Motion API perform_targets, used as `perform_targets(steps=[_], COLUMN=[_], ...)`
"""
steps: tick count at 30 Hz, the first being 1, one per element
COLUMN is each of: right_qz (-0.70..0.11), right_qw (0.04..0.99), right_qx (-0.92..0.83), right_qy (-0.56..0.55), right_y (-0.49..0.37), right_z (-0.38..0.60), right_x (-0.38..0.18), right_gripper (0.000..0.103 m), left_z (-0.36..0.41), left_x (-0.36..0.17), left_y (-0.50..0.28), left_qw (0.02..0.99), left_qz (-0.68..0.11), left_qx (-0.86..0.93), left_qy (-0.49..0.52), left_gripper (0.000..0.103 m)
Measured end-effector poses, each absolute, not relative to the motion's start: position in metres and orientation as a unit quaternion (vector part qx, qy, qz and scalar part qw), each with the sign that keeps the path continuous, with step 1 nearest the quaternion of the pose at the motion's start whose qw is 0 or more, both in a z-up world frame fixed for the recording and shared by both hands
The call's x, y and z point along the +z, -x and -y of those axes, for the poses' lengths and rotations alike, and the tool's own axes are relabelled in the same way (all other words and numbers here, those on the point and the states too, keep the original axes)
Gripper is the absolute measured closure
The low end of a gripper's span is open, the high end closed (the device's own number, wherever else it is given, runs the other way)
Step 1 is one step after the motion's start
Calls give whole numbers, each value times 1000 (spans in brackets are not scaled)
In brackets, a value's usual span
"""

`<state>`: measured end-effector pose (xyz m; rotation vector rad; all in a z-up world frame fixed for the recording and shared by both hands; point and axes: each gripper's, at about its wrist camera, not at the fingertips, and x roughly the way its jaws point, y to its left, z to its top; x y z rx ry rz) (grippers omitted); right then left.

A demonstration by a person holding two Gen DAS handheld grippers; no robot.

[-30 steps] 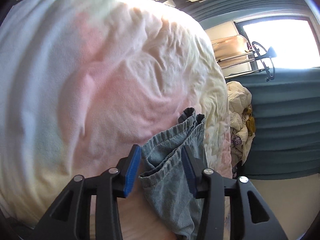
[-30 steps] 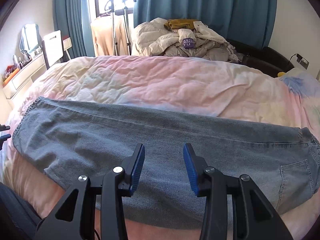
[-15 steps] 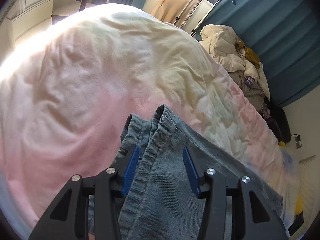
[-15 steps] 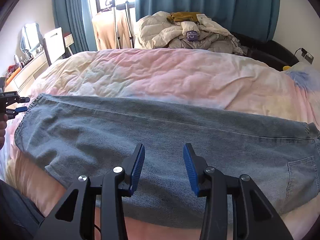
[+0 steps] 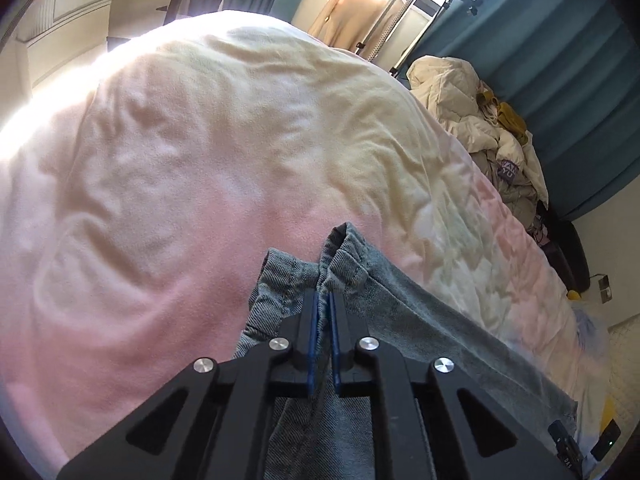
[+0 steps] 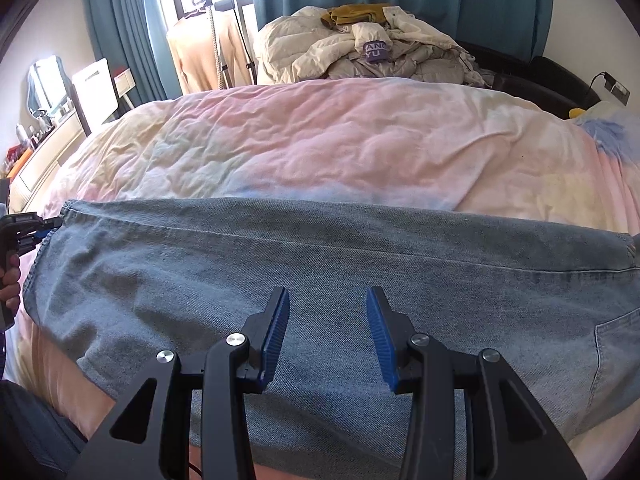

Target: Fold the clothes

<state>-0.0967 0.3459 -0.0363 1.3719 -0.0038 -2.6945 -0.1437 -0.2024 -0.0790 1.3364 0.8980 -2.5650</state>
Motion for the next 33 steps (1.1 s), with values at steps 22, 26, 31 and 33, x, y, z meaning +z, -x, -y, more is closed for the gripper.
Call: perform_targets(steps=[22,26,31,33], right_qz=[-20,-13,-19,-20], right_qw=[80,80,70,59], right_qx=[-883,-885,-888,-889], right_qy=[-461,-459,-454,-453], right_y=[93,92,90,89], right_z=[-333,-335,-336,-338], right_x=[-38,-35,-33,-34], right_gripper=[63,63,63,63], left_z=[236,232,223,222], left_x=[-75,-62,-55,-56], left_y=[149,120,78,62], left_qw=[110,72,37,37], left_qz=[-325,-362,-413,-446], left_qx=[-839,-829,-812,-800], left_qy=[-423,-420,-411,-400], left_gripper=[103,99,95,94])
